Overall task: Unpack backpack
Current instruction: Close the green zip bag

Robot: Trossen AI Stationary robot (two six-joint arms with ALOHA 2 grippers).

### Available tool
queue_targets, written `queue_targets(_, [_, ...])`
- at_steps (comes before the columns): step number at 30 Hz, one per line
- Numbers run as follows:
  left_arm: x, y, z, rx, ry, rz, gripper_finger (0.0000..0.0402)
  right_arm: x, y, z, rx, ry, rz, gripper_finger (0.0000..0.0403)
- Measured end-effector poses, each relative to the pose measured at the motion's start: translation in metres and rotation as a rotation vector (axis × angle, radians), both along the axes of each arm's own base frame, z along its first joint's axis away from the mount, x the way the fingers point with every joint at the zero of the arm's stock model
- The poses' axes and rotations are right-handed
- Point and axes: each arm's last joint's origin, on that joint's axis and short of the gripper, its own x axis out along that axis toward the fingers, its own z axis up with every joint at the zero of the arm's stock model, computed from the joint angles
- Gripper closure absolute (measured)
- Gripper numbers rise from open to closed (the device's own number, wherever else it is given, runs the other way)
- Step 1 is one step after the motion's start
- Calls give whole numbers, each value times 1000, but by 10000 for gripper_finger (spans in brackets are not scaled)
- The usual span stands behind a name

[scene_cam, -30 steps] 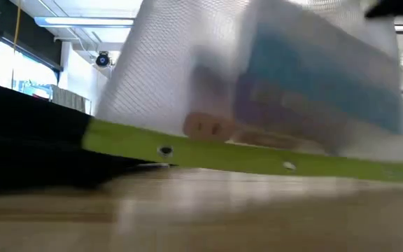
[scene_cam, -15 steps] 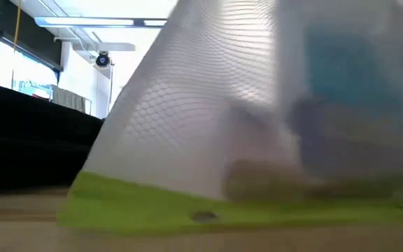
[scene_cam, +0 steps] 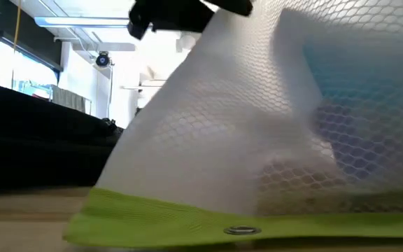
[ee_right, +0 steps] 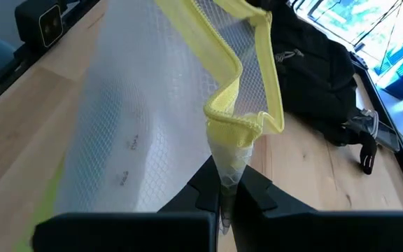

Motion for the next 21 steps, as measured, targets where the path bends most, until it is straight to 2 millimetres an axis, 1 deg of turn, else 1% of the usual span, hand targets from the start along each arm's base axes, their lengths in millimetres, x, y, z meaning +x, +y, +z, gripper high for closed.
queue_targets(5, [4, 14, -8, -74, -9, 60, 243, 0, 0, 0, -1, 0, 0, 403])
queue_targets(8, [7, 21, -10, -107, -13, 67, 261, 0, 0, 0, -3, -1, 3, 403])
queue_targets(10, [9, 24, -10, -113, -26, 63, 294, 0, 0, 0, 0, -3, 3, 403])
queue_targets(13, [11, 26, -9, -102, -43, 58, 372, 0, 1, 1, 4, -7, 4, 403])
queue_targets(14, [12, 26, -7, -99, -50, 53, 386, 0, 1, 1, 5, -8, 4, 403])
queue_targets(17, [13, 26, -6, -80, -54, 47, 393, 0, 1, 1, 6, -9, 5, 403])
queue_targets(18, [10, 23, -5, -74, -56, 46, 397, 0, 1, 1, 7, -9, 8, 403])
queue_targets(20, [4, 15, 0, -17, -65, 46, 399, -2, 2, 1, 6, -10, 15, 403])
queue_targets(21, [0, 6, 6, 45, -70, 38, 399, -3, 3, 1, 8, -10, 20, 403])
